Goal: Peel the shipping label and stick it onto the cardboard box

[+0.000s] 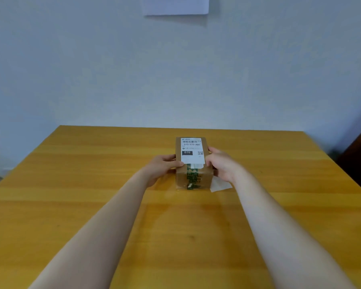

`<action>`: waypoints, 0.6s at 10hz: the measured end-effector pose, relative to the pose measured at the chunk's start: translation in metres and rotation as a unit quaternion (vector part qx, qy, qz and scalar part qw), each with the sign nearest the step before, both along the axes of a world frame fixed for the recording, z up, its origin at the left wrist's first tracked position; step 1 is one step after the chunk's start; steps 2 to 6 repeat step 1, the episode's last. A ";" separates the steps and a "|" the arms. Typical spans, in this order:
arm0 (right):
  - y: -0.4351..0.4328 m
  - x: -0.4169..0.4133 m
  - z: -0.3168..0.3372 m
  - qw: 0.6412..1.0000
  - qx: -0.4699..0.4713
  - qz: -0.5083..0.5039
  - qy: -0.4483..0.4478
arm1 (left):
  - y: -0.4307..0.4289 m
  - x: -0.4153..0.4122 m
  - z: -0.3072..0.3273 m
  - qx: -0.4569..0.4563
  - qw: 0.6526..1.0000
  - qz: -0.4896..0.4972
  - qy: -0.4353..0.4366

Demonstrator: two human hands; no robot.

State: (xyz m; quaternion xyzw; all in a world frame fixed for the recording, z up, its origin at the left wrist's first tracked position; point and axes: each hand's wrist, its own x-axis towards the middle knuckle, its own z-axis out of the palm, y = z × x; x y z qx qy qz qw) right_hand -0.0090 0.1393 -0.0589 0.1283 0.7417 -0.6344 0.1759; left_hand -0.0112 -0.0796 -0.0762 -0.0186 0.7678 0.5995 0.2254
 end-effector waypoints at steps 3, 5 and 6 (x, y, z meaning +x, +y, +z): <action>0.001 0.007 0.010 0.996 0.093 0.002 0.018 | 0.004 0.002 0.011 -0.039 0.999 0.011 -0.010; 0.001 0.007 0.010 0.996 0.093 0.002 0.018 | 0.004 0.002 0.011 -0.039 0.999 0.011 -0.010; 0.001 0.007 0.010 0.996 0.093 0.002 0.018 | 0.004 0.002 0.011 -0.039 0.999 0.011 -0.010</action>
